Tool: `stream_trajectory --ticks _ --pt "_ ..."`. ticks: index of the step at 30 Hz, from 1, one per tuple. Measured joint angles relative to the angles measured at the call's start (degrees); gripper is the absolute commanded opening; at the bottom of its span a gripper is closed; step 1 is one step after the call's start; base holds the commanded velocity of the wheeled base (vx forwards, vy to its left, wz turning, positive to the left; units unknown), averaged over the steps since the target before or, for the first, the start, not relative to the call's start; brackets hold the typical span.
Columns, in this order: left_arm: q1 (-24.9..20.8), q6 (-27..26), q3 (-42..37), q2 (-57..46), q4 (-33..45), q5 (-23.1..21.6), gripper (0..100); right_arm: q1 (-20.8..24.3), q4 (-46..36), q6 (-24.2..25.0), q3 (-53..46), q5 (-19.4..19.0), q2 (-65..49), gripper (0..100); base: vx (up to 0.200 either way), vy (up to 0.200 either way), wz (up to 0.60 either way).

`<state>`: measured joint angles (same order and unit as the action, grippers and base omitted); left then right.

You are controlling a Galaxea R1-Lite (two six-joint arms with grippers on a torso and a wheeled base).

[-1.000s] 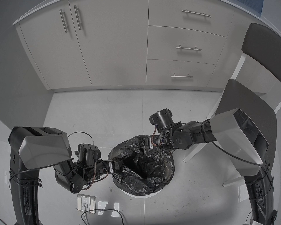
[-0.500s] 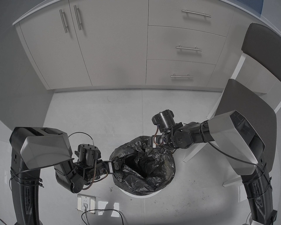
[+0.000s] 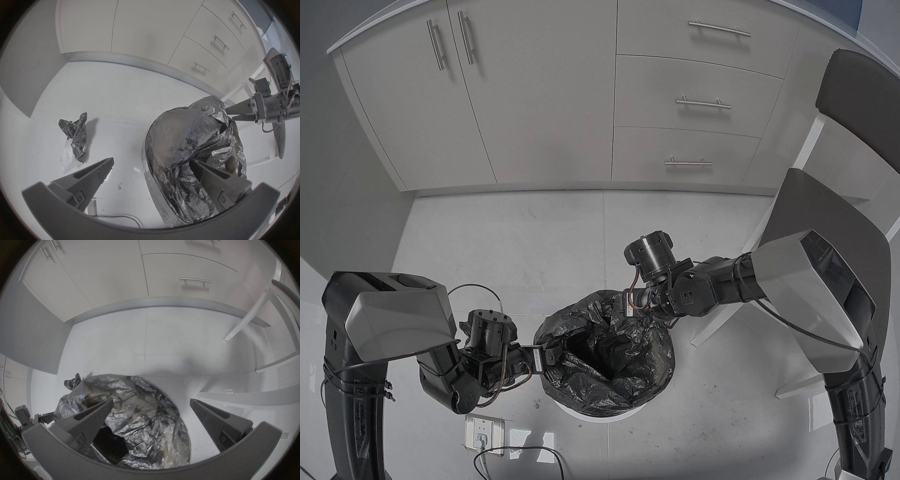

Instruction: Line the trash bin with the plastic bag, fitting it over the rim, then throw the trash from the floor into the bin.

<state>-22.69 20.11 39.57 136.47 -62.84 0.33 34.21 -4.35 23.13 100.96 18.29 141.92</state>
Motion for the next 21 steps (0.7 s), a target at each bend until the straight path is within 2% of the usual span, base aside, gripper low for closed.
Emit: stream_trajectory --ticks 11,21 --pt "-0.7 -1.7 0.7 1.4 0.0 0.0 100 1.6 0.6 0.4 -3.0 0.0 0.1 100 0.000 0.000 0.00" --pt "-0.2 -2.2 5.7 4.3 2.1 0.0 100 0.9 0.5 0.4 -1.6 0.1 2.0 100 0.000 0.000 0.00"
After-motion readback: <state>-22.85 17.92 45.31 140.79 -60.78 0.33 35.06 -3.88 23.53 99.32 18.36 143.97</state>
